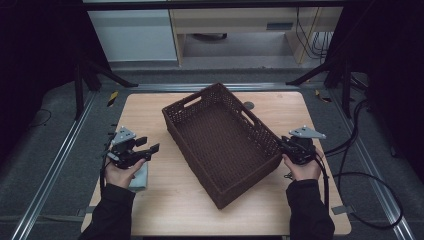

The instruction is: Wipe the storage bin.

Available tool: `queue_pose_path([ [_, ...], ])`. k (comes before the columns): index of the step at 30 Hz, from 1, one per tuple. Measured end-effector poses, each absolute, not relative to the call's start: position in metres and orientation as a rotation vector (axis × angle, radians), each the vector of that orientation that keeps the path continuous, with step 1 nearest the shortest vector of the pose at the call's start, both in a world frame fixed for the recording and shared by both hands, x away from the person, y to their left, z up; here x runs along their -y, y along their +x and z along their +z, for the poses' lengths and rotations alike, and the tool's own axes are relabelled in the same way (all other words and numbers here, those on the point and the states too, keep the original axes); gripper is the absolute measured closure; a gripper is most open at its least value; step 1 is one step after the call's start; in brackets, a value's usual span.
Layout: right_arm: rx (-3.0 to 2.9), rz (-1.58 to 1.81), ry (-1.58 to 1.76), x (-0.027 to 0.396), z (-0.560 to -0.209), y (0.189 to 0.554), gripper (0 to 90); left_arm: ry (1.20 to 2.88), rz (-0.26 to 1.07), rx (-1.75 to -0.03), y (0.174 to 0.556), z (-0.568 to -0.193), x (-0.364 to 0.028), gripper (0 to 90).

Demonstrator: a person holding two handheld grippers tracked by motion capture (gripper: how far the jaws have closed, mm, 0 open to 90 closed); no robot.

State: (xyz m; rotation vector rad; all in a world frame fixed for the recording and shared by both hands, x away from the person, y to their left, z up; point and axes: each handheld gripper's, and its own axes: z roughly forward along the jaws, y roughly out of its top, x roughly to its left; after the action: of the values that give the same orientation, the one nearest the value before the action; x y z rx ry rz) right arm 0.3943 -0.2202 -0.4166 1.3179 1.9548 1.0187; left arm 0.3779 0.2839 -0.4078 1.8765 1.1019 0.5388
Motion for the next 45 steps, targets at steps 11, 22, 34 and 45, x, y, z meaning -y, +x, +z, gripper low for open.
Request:
queue_pose_path([
  [11,-1.924,1.089,1.334,0.215,-0.41,0.361,32.2,1.87,0.551,-1.1,0.371,-0.405,-0.289,39.1],
  [22,-1.913,1.02,1.39,0.203,-0.413,0.355,34.8,1.876,0.564,-1.111,0.37,-0.407,-0.292,38.6],
  [34,-1.87,0.99,1.355,0.203,-0.418,0.366,36.1,1.891,0.569,-1.111,0.372,-0.408,-0.291,38.3],
  [45,-1.888,1.035,1.425,0.204,-0.417,0.367,36.5,1.895,0.577,-1.118,0.373,-0.41,-0.292,37.9],
])
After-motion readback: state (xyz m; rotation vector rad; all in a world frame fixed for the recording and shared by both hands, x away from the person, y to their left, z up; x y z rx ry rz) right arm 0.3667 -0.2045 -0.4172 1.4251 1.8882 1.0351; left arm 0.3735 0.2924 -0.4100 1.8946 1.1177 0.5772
